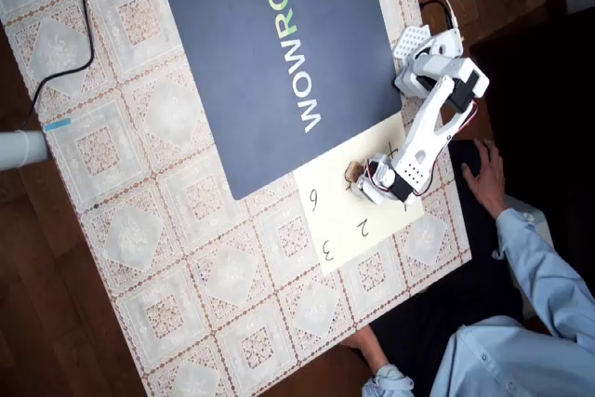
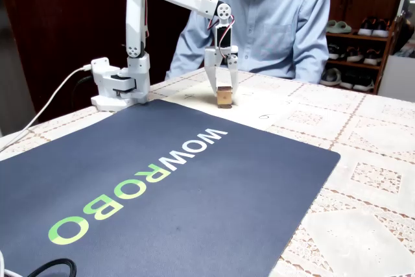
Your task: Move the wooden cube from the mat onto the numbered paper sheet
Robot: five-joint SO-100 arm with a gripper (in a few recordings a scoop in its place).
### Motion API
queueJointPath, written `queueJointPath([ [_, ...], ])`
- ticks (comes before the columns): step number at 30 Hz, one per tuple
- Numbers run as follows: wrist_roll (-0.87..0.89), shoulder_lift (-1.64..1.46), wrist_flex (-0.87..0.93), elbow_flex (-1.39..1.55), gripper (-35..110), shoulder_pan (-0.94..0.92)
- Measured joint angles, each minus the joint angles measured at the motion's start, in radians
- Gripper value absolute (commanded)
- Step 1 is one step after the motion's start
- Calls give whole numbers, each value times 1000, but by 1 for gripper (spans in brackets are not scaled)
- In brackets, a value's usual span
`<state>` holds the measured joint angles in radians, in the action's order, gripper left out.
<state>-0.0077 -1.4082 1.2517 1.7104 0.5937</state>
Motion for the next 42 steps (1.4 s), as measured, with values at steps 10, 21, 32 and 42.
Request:
queueJointPath([
  [10, 60, 0, 20, -18, 27, -12],
  [21, -20, -230, 143, -29, 12, -17],
  [32, -259, -848, -11, 268, 8, -551],
  [42, -172, -1741, 31, 857, 0, -535],
])
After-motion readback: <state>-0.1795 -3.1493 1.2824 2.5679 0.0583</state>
